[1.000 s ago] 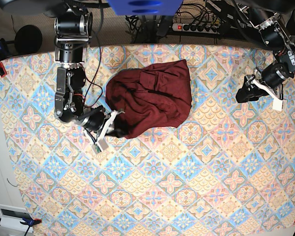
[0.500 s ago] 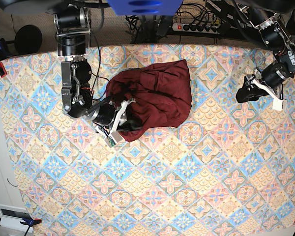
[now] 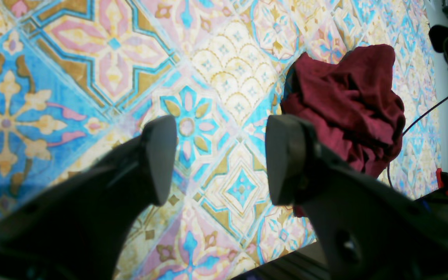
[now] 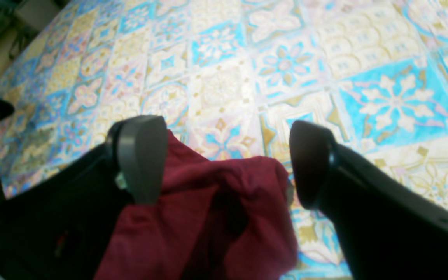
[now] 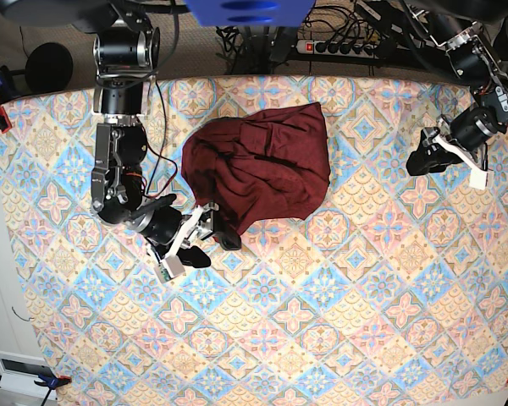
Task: Layout the t-shirt on the table in an organized manner, then fold the t-shirt properly
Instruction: 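Push the loose fabric edge into the bundle with the right gripper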
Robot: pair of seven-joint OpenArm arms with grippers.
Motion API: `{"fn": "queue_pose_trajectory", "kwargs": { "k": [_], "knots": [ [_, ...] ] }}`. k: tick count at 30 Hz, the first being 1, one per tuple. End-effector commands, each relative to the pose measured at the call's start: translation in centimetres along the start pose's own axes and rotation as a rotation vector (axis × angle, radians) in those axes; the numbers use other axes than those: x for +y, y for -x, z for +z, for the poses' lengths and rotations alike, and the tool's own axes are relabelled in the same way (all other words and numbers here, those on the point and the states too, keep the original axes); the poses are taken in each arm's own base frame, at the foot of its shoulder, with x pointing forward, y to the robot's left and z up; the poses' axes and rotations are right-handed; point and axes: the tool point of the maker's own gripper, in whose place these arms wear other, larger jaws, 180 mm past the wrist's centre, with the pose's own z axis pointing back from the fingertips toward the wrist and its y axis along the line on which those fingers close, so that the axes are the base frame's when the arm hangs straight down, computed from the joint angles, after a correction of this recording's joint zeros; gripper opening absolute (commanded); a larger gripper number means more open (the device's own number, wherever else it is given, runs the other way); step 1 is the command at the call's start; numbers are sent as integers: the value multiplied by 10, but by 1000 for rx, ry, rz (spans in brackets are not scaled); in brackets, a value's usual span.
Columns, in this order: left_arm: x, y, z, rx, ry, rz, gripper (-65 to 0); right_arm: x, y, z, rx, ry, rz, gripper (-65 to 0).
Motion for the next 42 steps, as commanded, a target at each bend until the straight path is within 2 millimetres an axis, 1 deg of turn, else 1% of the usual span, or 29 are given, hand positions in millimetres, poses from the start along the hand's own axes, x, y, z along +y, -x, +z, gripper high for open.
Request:
{"fn": "queue_pose_trajectory", "kwargs": {
  "k": [1, 3, 7, 13, 18, 20, 21, 24, 25, 27, 29, 30, 31, 33, 36, 40, 42],
  "knots": [
    [-3, -14, 5, -39, 8, -25, -296, -3, -23, 3, -53, 0, 30, -171],
    [-3, -15, 5, -41, 10, -26, -296, -6, -22, 0, -46, 0, 18, -171],
    [-3, -16, 5, -42, 10, -27, -296, -16, -6, -10, -10, -4, -49, -171],
    [-3, -16, 5, -43, 10, -28, -296, -23, 4, -17, -15, -5, -104, -171],
    [-3, -17, 5, -44, 11, -29, -296, -27, 25, -22, 26, -6, -160, -171],
    [-3, -17, 5, -44, 11, -29, -296, -27, 31, -25, 37, -10, -174, -188],
    [-3, -17, 5, -44, 11, -29, -296, -24, 32, -27, 42, -18, -170, -207],
    [-3, -17, 5, -44, 11, -29, -296, -12, 35, -34, 60, -49, -142, -325],
    [-3, -17, 5, -44, 11, -29, -296, -9, 34, -35, 60, -54, -134, -381],
    [-3, -17, 5, -44, 11, -29, -296, -7, 31, -35, 55, -57, -121, -521],
    [-4, -17, 5, -45, 12, -28, -296, -4, 19, -32, 28, -58, -88, -635],
    [-3, -17, 5, -46, 10, -28, -296, 0, 9, -31, 12, -61, -61, -650],
    [-3, -17, 5, -46, 8, -28, -296, 5, 2, -28, -3, -67, -30, -650],
    [-3, -17, 5, -46, 8, -28, -296, 20, -7, -17, -46, -73, 22, -641],
    [-2, -16, 5, -43, 5, -28, -296, 43, -20, 0, -100, -83, 97, -646],
    [-2, -15, 5, -40, 4, -28, -296, 68, -16, 19, -77, -87, 174, -647],
    [-2, -15, 5, -40, 4, -28, -296, 85, -12, 26, -81, -107, 199, -647]
  ]
}}
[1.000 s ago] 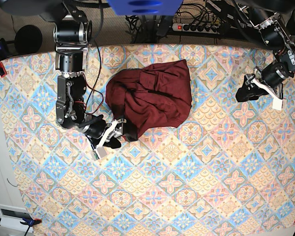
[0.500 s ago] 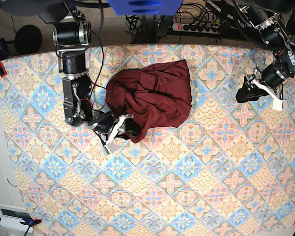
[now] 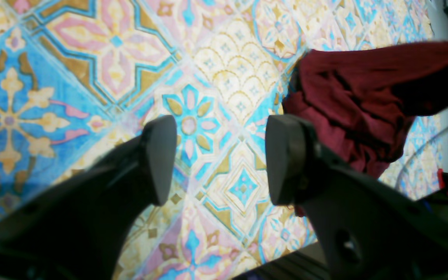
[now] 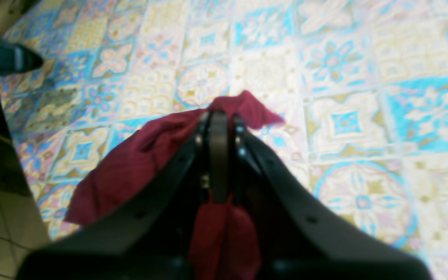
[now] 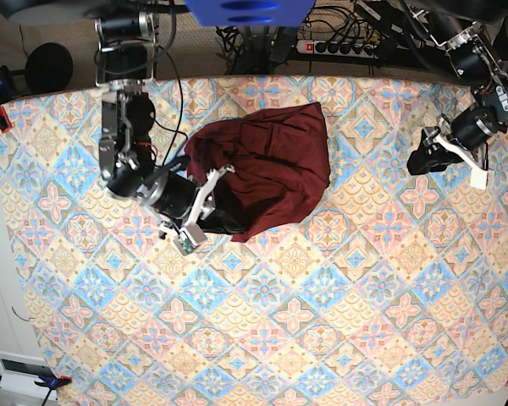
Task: Layout the t-shirt on the table in an organized manner, then fold the t-shirt properly
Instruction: 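Push the loose fabric edge into the bundle with the right gripper, then grasp the maroon bundle edge with the right gripper and lift it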
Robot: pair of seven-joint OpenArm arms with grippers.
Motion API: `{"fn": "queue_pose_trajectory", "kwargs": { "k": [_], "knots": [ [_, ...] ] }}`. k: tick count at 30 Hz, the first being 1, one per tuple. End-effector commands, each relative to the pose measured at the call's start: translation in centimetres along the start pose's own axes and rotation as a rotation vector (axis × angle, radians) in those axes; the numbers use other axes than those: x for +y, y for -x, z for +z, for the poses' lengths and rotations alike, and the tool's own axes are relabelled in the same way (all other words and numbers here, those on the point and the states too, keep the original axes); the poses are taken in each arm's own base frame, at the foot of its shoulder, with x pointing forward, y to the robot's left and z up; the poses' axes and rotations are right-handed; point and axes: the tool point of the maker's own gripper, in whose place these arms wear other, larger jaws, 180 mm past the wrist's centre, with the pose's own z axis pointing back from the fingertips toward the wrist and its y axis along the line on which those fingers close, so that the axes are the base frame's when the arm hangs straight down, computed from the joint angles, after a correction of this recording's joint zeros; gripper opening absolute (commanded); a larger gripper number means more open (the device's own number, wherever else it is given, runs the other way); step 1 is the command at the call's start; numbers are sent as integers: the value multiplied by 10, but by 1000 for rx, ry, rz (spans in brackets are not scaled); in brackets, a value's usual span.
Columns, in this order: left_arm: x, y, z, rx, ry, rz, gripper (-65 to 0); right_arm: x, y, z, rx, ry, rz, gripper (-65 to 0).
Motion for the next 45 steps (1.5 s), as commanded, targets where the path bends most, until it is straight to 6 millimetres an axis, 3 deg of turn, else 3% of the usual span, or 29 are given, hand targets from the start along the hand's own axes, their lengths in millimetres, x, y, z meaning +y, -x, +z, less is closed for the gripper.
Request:
{"fn": "queue_pose_trajectory", "kwargs": {
  "k": [1, 9, 12, 17, 19, 24, 29, 32, 39, 45],
  "knots": [
    [-3, -14, 4, -37, 10, -26, -296, 16, -17, 1, -59, -41, 36, -647],
    [-3, -14, 4, -36, 11, -26, -296, 86, 6, -2, -12, -188, 53, -645],
    [-3, -13, 4, -34, 10, -26, -296, 90, 19, 3, 41, -209, 92, -644],
    [-4, -13, 4, -36, 12, -25, -296, 119, 35, 0, 118, -328, 184, -643],
    [-4, -14, 3, -37, 13, -24, -296, 130, 36, -4, 154, -378, 247, -643],
    [-4, -14, 3, -39, 14, -25, -296, 132, 36, -11, 241, -407, 369, -643],
    [-5, -14, 3, -39, 15, -24, -296, 159, 36, -20, 293, -510, 541, -643],
    [-4, -14, 3, -38, 13, -24, -296, 172, 48, -22, 336, -543, 638, -621],
    [-5, -14, 2, -38, 15, -25, -296, 162, 53, -24, 363, -500, 687, -456],
    [-9, -26, 0, -65, 26, -38, -296, 125, 43, -19, 358, -398, 659, -441]
  ]
}}
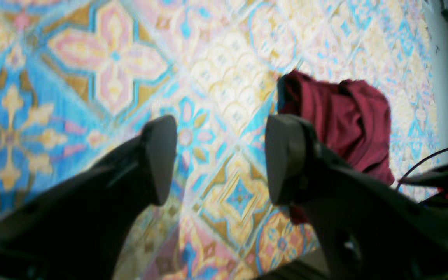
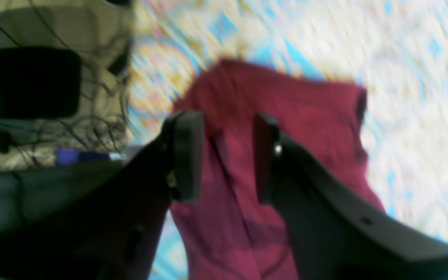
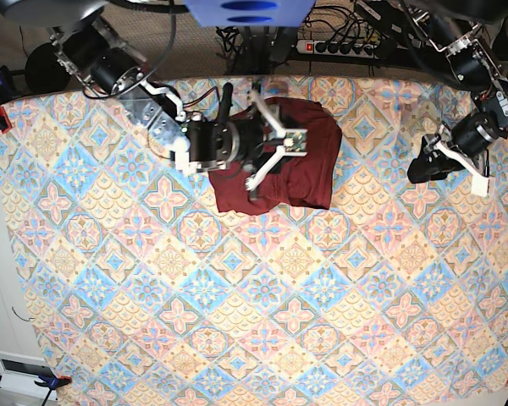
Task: Layout the t-shirt on the table in an organized manner, then fold the t-shirt properly
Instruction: 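Grasp the maroon bundle edge with the right gripper and lift it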
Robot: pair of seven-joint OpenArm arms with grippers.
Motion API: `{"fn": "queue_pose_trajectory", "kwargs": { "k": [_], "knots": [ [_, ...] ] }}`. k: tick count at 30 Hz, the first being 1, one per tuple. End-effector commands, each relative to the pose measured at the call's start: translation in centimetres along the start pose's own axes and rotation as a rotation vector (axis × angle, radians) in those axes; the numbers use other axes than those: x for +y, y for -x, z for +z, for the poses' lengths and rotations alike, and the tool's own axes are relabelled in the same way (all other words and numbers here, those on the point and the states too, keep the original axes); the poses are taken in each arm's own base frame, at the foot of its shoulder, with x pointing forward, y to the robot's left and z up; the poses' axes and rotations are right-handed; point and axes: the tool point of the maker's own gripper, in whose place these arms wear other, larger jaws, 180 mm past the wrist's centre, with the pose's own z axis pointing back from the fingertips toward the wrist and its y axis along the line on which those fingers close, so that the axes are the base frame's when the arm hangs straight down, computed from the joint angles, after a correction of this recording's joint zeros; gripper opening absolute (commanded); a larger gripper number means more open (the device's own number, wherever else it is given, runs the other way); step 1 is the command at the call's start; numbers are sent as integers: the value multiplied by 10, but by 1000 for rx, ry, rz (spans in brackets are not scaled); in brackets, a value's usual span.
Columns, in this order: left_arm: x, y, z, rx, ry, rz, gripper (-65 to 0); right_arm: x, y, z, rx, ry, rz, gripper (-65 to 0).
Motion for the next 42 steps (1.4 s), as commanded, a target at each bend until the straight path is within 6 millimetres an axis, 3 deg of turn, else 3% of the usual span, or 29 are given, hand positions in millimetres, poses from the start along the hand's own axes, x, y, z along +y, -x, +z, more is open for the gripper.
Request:
{"fn": "queue_pose_trajectory", "kwargs": {
  "k": [1, 5, 9, 15, 18, 24, 28, 30, 31, 34, 42],
  "knots": [
    [-5, -16, 2, -40, 15, -30, -296, -20, -17, 12, -74, 58, -1, -441],
    [-29, -17, -17, -5, 84, -73, -295, -56, -6, 36, -130, 187, -112, -441],
    [-70, -6, -49, 69, 197, -123, -286, -79, 6, 53, -159, 275, -177, -441],
    [-120, 12, -93, 173, 357, -131, -286, -86, 29, 58, -115, 321, -214, -441],
    [-131, 20, -111, 210, 398, -97, -286, -87, 34, 58, -90, 334, -208, -441],
    [-133, 36, -136, 254, 427, 29, -287, -87, 35, 58, -84, 336, -207, -441],
    [-132, 49, -140, 290, 424, 45, -298, -89, 32, 59, -97, 339, -203, -441],
    [-136, 60, -143, 334, 418, 10, -347, -90, 29, 59, -117, 339, -203, -441],
    [-139, 66, -145, 357, 418, -9, -401, -90, 29, 59, -121, 338, -203, -441],
    [-138, 78, -143, 392, 416, -14, -636, -90, 28, 59, -123, 340, -202, -441],
    [-109, 80, -119, 375, 409, 49, -650, -90, 32, 56, -118, 336, -214, -441]
  ]
}}
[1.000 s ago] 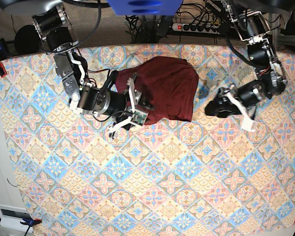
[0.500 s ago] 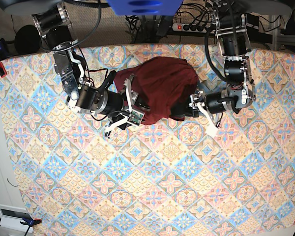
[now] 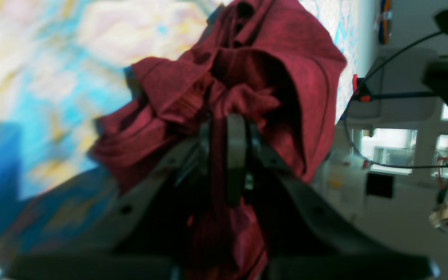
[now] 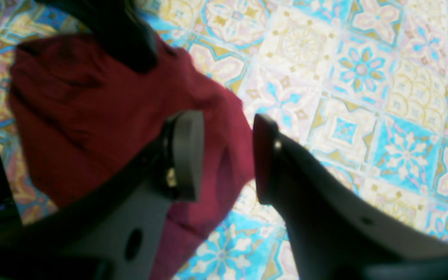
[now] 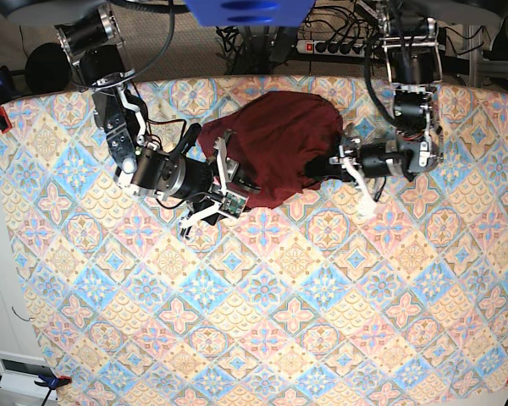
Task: Layout the t-shirt on the table in an organized manner, then fold the t-shirt properly
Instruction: 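Grasp the maroon bundle edge with the right gripper and lift it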
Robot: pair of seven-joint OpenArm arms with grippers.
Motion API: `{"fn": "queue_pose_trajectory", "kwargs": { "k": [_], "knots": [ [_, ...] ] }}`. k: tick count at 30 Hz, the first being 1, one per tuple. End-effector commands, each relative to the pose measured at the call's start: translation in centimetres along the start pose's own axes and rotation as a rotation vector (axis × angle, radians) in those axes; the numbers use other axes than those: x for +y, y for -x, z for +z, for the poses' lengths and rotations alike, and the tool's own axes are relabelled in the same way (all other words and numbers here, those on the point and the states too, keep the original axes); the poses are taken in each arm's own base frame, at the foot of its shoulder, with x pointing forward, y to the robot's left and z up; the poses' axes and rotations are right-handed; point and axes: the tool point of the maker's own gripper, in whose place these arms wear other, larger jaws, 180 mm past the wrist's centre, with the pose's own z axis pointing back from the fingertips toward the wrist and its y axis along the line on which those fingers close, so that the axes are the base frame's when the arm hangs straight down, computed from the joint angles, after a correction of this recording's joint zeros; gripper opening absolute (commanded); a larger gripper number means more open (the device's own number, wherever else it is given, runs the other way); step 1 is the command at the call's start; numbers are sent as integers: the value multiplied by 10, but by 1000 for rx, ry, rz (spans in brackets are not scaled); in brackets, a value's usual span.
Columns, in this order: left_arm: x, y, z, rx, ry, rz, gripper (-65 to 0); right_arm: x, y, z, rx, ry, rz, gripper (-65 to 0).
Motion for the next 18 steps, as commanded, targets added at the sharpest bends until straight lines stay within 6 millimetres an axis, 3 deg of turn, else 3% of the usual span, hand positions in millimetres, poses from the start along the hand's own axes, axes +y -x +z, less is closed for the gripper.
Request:
{"fn": "queue_pose_trajectory", "kwargs": {
  "k": [1, 5, 9, 14, 18],
  "knots": [
    [-2, -12, 11, -47, 17, -6, -650, -7, -14, 4, -53, 13, 11, -441],
    [10, -23, 33, -141, 3, 43, -650, -8, -11, 2, -44, 11, 1, -441],
    [12, -21, 37, -156, 3, 60, -635, -8, 18, -9, 24, -12, -61, -441],
    [-10, -22, 45, -178, 15, -20, -465, -8, 38, -17, 71, -29, -107, -441],
    [-14, -18, 45, -183, 29, -15, -352, -20, 29, -16, 60, -9, -88, -441]
  ]
}}
